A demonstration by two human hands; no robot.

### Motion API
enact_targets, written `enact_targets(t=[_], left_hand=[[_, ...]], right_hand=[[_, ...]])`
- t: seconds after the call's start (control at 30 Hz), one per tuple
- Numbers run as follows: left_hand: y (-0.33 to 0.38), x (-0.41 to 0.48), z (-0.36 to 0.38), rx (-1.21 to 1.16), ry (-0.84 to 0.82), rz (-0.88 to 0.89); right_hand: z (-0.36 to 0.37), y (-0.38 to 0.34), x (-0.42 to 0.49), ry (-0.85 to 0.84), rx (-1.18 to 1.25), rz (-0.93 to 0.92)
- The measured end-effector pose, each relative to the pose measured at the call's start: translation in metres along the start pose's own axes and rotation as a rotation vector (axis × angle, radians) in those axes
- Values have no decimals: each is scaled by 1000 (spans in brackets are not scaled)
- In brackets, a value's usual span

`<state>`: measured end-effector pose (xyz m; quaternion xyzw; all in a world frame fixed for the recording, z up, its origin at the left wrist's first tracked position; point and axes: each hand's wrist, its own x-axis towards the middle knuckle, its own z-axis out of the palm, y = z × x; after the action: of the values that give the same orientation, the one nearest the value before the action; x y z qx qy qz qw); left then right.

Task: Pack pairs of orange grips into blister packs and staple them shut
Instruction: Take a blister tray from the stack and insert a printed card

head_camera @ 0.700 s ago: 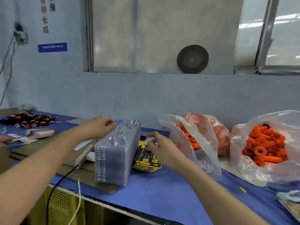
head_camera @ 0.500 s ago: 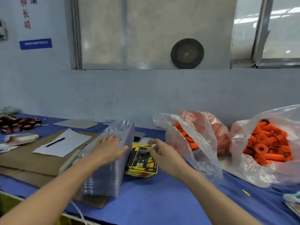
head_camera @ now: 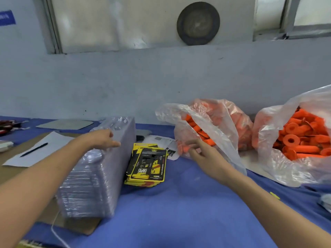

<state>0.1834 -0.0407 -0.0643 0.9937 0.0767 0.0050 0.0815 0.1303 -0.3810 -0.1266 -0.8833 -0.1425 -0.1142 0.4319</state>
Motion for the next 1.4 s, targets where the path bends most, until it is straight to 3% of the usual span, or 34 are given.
enact_targets(t=[0.5,0.63,0.7,0.77,0.83,0.93,1.1,1.17,1.23,1.4], left_hand=[[-15,6,-3,-109,100,-20],[-43,18,-14,-214,271,-97],[-57,20,-18,-302,156,-215],[-68,22,-20,-449,-168,-326],[-80,33,-14,-672,-435,-290],[-93,49,-4,-850,-474,-174],[-104,64,6,-804,-385,-92],[-103,66,7,-769,-378,-71],[-99,65,4,-716,-376,-62],[-88,74,-9,-163,-129,-52]], right_hand=[[71,-42,29,-87,227,17],[127,-87,76,-118,420,124],[163,-99,94,-105,520,208],[200,-102,103,-108,614,310],[231,-103,105,-107,711,370],[259,-105,111,-49,817,416],[275,-112,100,8,665,364],[289,-107,95,179,776,453],[289,-108,93,168,871,500],[243,-114,105,111,641,285]])
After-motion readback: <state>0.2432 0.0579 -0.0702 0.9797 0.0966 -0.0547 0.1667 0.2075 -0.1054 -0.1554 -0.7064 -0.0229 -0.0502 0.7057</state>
